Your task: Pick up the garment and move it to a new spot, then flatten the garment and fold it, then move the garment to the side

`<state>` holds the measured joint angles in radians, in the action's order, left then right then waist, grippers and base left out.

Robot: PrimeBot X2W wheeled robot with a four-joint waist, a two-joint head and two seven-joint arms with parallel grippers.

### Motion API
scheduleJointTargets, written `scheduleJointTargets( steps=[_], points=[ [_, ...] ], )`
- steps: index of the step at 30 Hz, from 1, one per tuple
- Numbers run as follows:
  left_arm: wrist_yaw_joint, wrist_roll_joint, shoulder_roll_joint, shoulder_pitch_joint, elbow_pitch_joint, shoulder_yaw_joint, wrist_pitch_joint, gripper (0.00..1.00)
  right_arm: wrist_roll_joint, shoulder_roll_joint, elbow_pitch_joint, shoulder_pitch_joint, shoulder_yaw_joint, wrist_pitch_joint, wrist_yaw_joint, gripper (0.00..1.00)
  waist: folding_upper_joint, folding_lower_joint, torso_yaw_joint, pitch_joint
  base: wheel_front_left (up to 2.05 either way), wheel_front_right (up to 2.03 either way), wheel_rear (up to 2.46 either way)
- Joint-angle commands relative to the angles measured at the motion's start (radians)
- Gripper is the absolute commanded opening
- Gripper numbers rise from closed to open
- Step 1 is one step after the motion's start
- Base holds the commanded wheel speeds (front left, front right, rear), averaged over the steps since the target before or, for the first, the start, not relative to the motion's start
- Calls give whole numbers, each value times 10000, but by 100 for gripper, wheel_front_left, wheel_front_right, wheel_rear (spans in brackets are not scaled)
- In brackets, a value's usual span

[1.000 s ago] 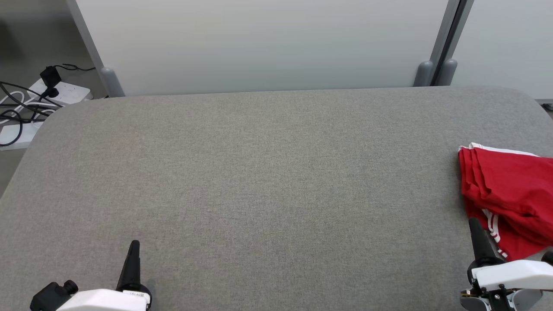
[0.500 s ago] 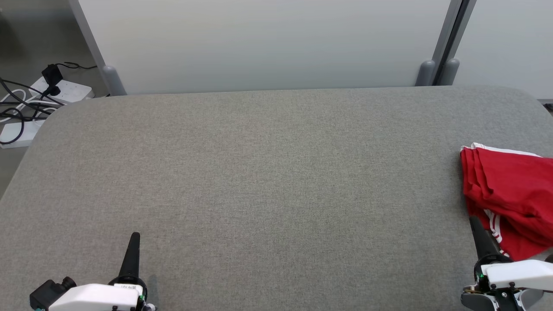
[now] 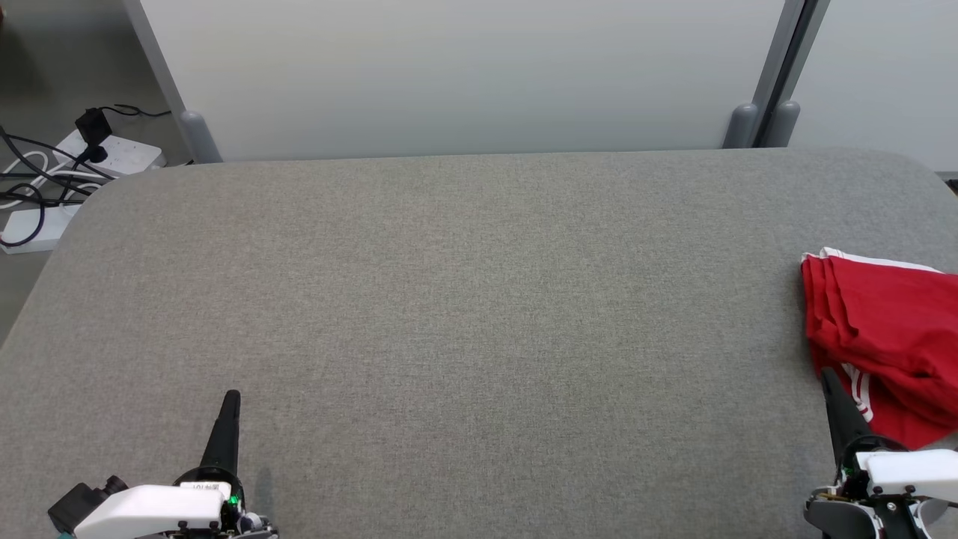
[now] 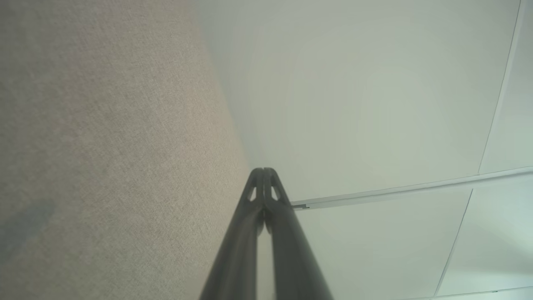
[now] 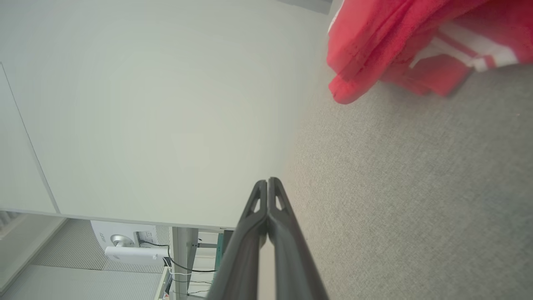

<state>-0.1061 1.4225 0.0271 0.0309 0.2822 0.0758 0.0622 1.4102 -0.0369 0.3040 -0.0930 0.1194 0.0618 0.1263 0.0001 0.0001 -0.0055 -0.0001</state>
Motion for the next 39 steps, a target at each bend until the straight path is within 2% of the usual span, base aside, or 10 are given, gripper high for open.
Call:
scheduleJointTargets(
  steps=[1, 15, 39],
  points=[
    [-122, 248, 212, 609, -300, 297, 97, 0, 301, -130, -381, -177, -171, 106, 43, 0, -1, -1, 4, 2, 0, 0, 0],
    [-242, 1825, 230, 768, -365, 375, 498, 0, 1941, -133, -587, -151, -55, 506, 44, 0, -1, -1, 54, 31, 0, 0, 0],
    [-245, 1864, 231, 772, -368, 376, 508, 0, 1982, -133, -593, -150, -54, 515, 44, 0, -1, -1, 55, 31, 0, 0, 0]
  ],
)
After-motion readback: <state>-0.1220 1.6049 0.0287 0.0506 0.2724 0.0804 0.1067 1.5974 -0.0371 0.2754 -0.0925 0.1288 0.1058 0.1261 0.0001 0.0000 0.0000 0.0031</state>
